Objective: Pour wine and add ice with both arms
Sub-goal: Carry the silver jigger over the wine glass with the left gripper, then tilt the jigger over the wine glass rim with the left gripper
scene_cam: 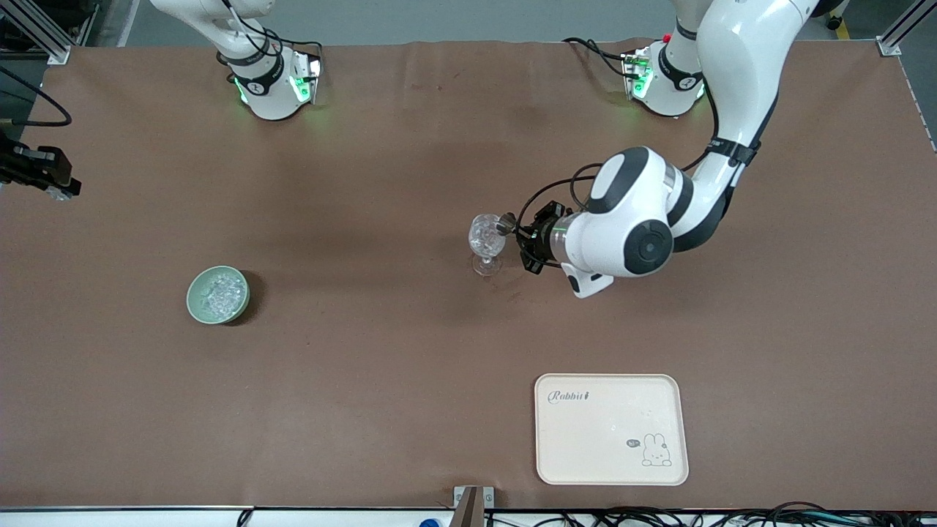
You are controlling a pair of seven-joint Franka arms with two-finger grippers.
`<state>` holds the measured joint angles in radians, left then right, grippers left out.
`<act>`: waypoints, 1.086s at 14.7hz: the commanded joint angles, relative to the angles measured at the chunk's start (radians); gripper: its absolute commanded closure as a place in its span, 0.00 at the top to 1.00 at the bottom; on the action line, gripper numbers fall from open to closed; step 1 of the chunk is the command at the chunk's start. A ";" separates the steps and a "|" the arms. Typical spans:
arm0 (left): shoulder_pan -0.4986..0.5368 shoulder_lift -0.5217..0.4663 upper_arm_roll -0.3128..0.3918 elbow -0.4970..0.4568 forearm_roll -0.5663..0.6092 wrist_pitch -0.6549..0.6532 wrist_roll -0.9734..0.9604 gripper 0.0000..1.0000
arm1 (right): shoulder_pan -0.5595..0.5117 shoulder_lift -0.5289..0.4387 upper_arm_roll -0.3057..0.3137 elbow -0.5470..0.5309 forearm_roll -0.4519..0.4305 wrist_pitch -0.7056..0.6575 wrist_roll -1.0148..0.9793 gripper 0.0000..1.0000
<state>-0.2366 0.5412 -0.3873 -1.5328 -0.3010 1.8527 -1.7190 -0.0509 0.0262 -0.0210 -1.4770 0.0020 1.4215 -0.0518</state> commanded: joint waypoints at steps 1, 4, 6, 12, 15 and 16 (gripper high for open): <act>-0.044 -0.040 0.004 -0.029 0.075 0.008 -0.076 0.00 | -0.007 -0.005 0.006 0.000 0.018 -0.007 -0.003 0.04; -0.066 -0.049 0.002 -0.024 0.173 0.008 -0.157 0.00 | -0.007 -0.005 0.006 0.000 0.019 -0.007 -0.003 0.04; -0.067 -0.055 0.004 -0.012 0.184 0.008 -0.169 0.00 | -0.007 -0.005 0.006 0.000 0.019 -0.007 -0.003 0.04; -0.104 -0.070 0.004 0.006 0.267 0.008 -0.258 0.00 | -0.006 -0.005 0.006 0.000 0.019 -0.007 -0.003 0.04; -0.118 -0.066 0.004 0.006 0.321 0.008 -0.310 0.00 | -0.006 -0.005 0.006 0.001 0.019 -0.006 -0.003 0.04; -0.124 -0.066 0.004 0.006 0.341 0.008 -0.327 0.00 | -0.006 -0.005 0.006 0.001 0.019 -0.006 -0.003 0.04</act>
<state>-0.3515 0.4851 -0.3868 -1.5218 -0.0019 1.8556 -2.0068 -0.0508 0.0262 -0.0207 -1.4770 0.0089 1.4215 -0.0518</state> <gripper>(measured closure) 0.784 0.749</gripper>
